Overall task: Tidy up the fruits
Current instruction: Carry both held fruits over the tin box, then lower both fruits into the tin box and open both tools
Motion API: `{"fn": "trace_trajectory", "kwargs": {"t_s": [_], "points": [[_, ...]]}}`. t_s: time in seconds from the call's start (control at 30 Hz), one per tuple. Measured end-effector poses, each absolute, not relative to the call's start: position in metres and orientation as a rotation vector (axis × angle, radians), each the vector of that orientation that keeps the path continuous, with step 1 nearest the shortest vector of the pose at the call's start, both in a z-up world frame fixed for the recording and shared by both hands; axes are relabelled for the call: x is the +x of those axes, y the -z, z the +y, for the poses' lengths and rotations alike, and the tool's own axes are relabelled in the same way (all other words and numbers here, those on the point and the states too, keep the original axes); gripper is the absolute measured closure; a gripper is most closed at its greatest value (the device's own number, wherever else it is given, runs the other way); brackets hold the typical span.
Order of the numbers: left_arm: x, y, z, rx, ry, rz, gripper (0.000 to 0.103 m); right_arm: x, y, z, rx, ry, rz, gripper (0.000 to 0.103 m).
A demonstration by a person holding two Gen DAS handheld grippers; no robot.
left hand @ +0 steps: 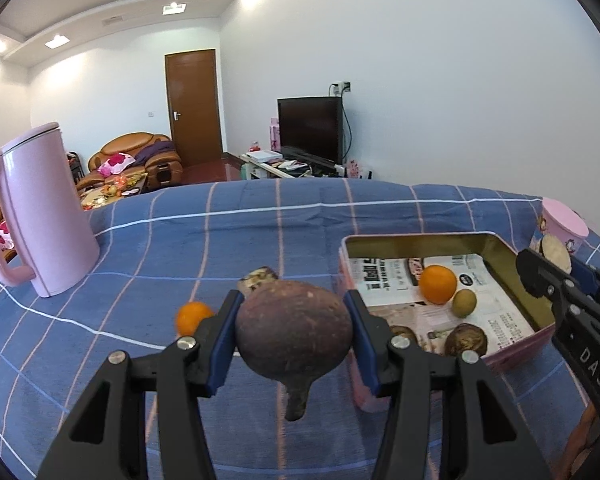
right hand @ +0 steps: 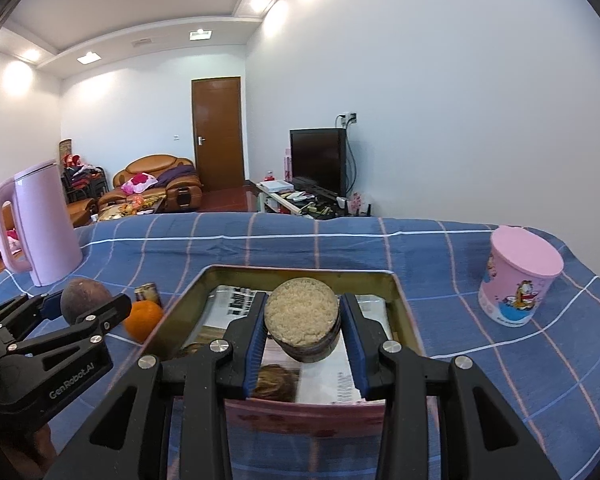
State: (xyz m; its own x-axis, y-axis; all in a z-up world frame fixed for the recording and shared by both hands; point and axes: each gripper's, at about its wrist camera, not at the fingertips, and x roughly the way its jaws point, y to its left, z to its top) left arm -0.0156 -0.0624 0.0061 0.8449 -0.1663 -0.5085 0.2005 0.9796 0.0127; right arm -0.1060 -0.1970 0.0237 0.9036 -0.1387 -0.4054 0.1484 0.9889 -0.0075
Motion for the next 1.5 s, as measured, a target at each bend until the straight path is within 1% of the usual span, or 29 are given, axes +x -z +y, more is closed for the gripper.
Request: {"fn": "trace_trajectory", "kwargs": {"t_s": [0.47, 0.7, 1.1, 1.23, 1.5], "points": [[-0.006, -0.006, -0.119, 0.088, 0.272, 0.536, 0.050, -0.105, -0.025, -0.243, 0.051, 0.246, 0.430, 0.065], [0.011, -0.002, -0.147, 0.092, 0.316, 0.595, 0.050, -0.097, -0.023, -0.250, 0.039, 0.267, 0.449, 0.065], [0.033, 0.009, -0.159, 0.081, 0.345, 0.703, 0.050, -0.069, -0.016, -0.251, 0.038, 0.196, 0.535, 0.065], [0.035, 0.010, -0.155, 0.063, 0.348, 0.711, 0.050, -0.062, -0.011, -0.246, 0.029, 0.140, 0.574, 0.065], [0.036, 0.009, -0.153, 0.040, 0.343, 0.715, 0.050, -0.059, -0.007, -0.246, 0.049, 0.080, 0.597, 0.065]]}}
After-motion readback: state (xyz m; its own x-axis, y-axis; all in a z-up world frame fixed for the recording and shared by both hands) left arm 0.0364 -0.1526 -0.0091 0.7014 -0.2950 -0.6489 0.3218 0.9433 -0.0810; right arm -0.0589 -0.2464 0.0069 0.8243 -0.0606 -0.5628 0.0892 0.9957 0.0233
